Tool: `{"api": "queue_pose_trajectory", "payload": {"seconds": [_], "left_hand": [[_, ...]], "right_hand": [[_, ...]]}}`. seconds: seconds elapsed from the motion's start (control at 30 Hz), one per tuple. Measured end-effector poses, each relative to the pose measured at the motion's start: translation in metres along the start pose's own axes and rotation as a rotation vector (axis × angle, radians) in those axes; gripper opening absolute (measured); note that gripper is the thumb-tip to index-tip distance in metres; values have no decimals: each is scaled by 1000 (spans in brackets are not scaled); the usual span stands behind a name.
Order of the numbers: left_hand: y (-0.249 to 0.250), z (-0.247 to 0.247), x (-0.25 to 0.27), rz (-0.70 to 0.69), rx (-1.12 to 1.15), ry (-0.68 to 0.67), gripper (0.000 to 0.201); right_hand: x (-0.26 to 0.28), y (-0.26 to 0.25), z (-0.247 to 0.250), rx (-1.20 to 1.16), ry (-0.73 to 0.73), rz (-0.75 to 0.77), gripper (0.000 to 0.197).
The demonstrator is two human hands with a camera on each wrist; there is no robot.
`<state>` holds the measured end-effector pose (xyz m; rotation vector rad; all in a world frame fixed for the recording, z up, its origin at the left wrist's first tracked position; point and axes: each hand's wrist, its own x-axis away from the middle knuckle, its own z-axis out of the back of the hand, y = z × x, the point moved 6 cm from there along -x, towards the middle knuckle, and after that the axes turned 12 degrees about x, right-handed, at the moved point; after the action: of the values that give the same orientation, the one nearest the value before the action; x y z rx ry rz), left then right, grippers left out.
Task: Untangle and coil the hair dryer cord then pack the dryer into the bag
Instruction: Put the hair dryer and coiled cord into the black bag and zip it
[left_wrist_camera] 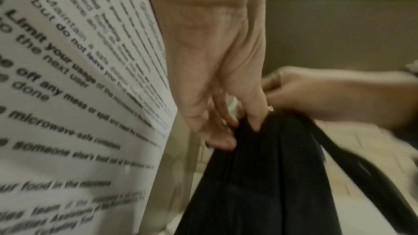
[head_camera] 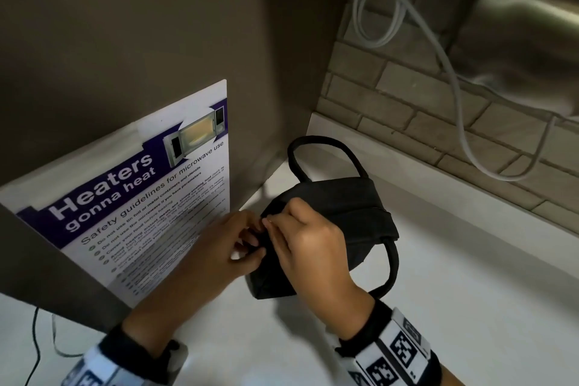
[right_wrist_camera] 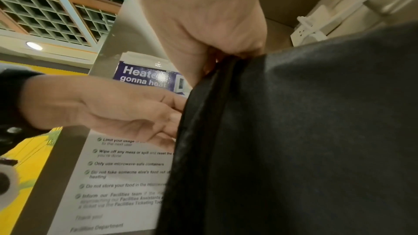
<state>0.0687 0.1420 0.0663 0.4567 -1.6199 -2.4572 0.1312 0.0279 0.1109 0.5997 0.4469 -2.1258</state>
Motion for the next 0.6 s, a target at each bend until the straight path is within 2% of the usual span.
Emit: {"api": "queue_pose_trajectory", "payload": {"seconds": [0.07, 0.17, 0.27, 0.33, 0.4, 0.47, 0.6], "left_hand": [[-1, -7, -1, -38, -111, 78, 28], [-4, -12, -2, -36, -192, 106, 31], [-8, -4, 0, 1, -140, 142, 31], [0, 0, 0, -46, -68, 190, 28], [12, -6, -5, -108, -35, 155, 22], [18, -19, -11, -122, -110, 72, 23], [18, -29, -17, -114, -234, 45, 13]], "right_hand": [[3, -11, 3, 58, 45, 40, 24], [6, -11, 13, 75, 113, 94, 27], [-1, 17, 27, 35, 131, -4, 29], [-4, 27, 29, 6, 105, -45, 27], [-1, 23, 25, -1, 86, -28, 25], [3, 14, 20, 4, 80, 1, 24], [8, 11, 19, 48, 105, 64, 25]]}}
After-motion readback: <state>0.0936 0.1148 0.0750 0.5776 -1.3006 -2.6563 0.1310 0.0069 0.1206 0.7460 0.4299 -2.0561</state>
